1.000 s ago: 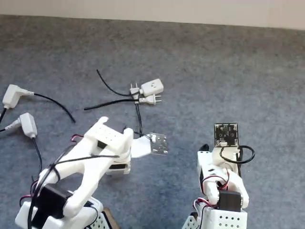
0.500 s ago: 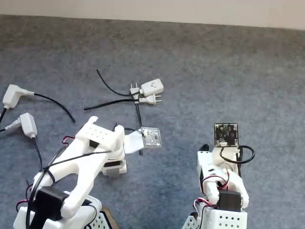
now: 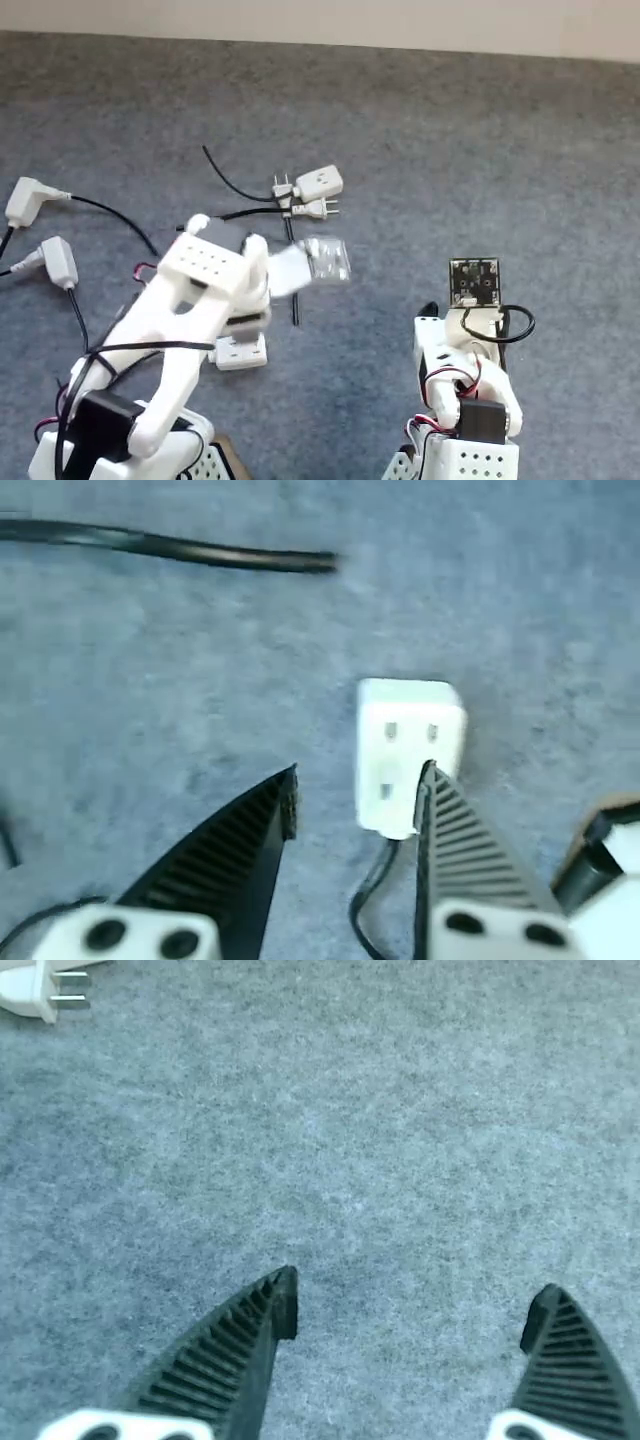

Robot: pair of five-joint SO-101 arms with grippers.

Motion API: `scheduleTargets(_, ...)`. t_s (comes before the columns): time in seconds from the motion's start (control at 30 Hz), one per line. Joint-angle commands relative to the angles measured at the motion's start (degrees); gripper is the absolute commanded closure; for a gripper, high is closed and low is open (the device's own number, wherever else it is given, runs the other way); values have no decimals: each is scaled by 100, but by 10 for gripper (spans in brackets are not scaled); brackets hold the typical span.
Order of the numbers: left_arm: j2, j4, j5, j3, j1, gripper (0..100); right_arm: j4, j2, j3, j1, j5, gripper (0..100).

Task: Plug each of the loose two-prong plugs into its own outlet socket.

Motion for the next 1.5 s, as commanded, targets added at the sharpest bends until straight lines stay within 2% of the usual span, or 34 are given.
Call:
scheduleTargets(0.0,-84,44,264,-760,-356,799,-101,-40,75,-66,62,652)
scheduleTargets(0.07,-75,-273,273,-910,-532,800,-101,-40,75,-66,62,652)
scheduleTargets(0.2,-48,-2013,695,-963,-1051,800,-101,-40,75,-66,62,652)
scheduleTargets(0.27,136,-2637,774,-1024,-1086,797,-101,-40,75,-66,62,652)
scheduleTargets(0.5,2158,-2725,800,-2519,-813,800,-101,-40,75,-66,62,652)
scheduleTargets(0.87,5051,-1574,782,-5560,-822,800,-101,-40,75,-66,62,652)
scheduleTargets(1.07,6149,-1187,791,-6721,-857,800,-101,-40,75,-57,62,652)
scheduleTargets(1.2,6536,-510,774,-7363,-840,803,-101,-40,75,-48,62,652)
scheduleTargets(1.27,6651,-158,730,-7626,-804,841,-101,-40,75,-48,62,652)
scheduleTargets(1.4,6905,738,0,-8013,-646,958,-101,-40,75,-40,62,652)
scheduleTargets(1.47,6985,1090,-9,-8242,-602,994,-101,-40,75,-40,62,652)
